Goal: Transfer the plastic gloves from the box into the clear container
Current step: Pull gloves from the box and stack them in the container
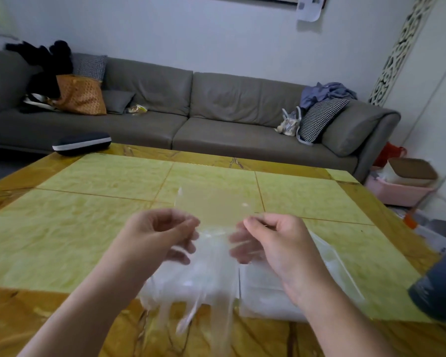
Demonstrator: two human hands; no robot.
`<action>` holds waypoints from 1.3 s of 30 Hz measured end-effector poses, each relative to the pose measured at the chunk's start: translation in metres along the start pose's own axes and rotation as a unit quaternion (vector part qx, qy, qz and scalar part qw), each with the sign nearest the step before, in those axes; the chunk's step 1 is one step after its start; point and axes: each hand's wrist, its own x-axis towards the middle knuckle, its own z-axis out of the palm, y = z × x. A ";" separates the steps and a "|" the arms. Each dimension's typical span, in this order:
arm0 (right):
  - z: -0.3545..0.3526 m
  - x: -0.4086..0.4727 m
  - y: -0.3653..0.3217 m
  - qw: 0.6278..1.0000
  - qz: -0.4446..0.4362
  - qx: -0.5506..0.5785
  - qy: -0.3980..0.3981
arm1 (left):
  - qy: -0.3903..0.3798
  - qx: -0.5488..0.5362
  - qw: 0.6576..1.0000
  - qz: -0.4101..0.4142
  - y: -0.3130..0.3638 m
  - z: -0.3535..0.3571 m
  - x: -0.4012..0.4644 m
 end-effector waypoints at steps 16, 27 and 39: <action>-0.076 0.020 -0.006 0.980 -0.101 -0.168 -0.030 | -0.115 0.315 0.937 0.102 0.034 0.050 0.025; -0.113 0.031 0.028 0.967 -0.018 -0.214 0.135 | -0.149 0.538 0.818 0.142 0.008 0.171 0.027; -0.132 0.031 0.041 0.850 -0.003 -0.507 0.142 | -0.292 0.565 0.770 -0.043 -0.031 0.181 0.054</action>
